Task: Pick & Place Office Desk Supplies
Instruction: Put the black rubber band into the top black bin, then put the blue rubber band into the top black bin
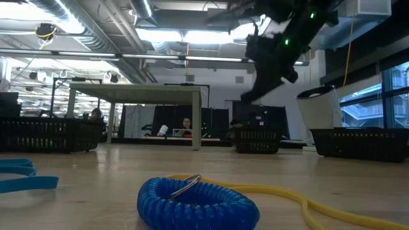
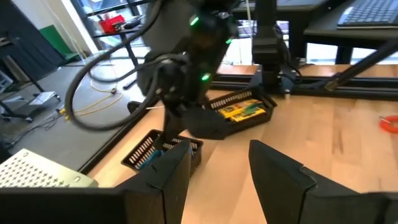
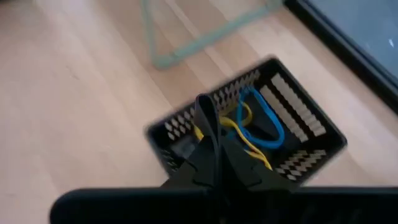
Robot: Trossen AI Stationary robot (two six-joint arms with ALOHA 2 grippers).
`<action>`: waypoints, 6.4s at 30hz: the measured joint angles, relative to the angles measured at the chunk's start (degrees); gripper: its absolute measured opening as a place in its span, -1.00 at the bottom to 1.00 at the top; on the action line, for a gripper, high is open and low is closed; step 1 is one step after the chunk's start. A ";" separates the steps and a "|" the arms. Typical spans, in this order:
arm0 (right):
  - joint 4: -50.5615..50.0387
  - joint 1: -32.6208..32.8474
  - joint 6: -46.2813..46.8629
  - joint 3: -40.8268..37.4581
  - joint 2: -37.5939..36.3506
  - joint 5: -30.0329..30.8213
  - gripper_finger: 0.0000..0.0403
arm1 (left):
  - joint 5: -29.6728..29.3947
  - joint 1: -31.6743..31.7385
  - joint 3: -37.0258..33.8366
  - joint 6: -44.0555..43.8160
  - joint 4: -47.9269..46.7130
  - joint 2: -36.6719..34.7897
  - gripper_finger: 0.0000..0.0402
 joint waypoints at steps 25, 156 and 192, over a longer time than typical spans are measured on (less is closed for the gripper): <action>0.96 -5.55 4.49 -0.17 9.47 -3.10 -0.42 | 32.23 -2.69 0.00 -39.69 -38.60 -2.99 -0.22; 35.06 17.35 -24.23 6.24 -2.16 -23.90 -0.15 | 13.42 4.87 -19.69 37.31 43.95 -9.35 -0.99; 20.81 11.01 -11.07 6.24 -5.31 -21.10 -0.99 | 10.13 6.07 -19.61 18.90 34.65 -9.35 -0.30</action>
